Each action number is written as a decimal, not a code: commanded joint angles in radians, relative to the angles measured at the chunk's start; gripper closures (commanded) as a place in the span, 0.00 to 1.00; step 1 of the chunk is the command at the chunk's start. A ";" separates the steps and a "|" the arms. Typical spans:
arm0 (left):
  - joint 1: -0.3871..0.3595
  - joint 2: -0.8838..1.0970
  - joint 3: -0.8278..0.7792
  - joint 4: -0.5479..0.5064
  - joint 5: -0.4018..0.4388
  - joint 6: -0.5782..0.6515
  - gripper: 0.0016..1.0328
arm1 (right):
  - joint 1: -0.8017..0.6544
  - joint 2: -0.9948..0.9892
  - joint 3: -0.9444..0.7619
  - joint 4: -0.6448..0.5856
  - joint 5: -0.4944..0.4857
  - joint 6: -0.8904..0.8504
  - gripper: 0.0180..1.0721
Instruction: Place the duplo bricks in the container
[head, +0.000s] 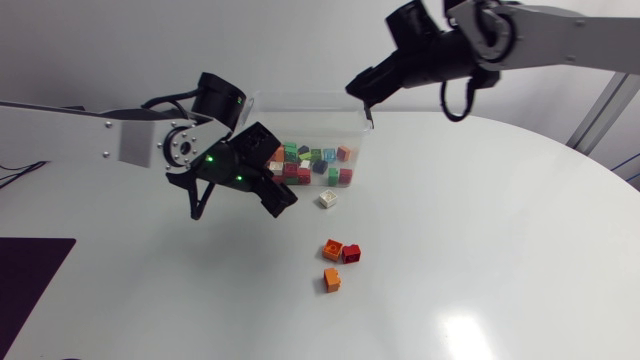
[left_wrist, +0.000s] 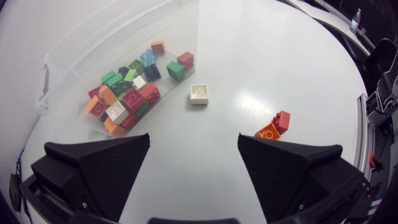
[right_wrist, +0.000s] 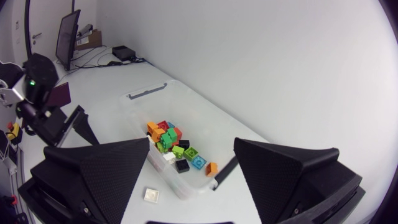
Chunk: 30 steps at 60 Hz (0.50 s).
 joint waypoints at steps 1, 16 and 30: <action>-0.024 0.061 0.058 0.006 0.014 0.007 0.05 | -0.045 -0.123 -0.156 0.030 -0.037 0.018 0.05; -0.054 0.234 0.178 0.005 0.016 -0.022 0.05 | -0.215 -0.336 -0.438 0.061 -0.190 0.001 0.05; -0.085 0.380 0.302 -0.012 0.016 -0.041 0.05 | -0.235 -0.439 -0.608 0.035 -0.222 -0.073 0.05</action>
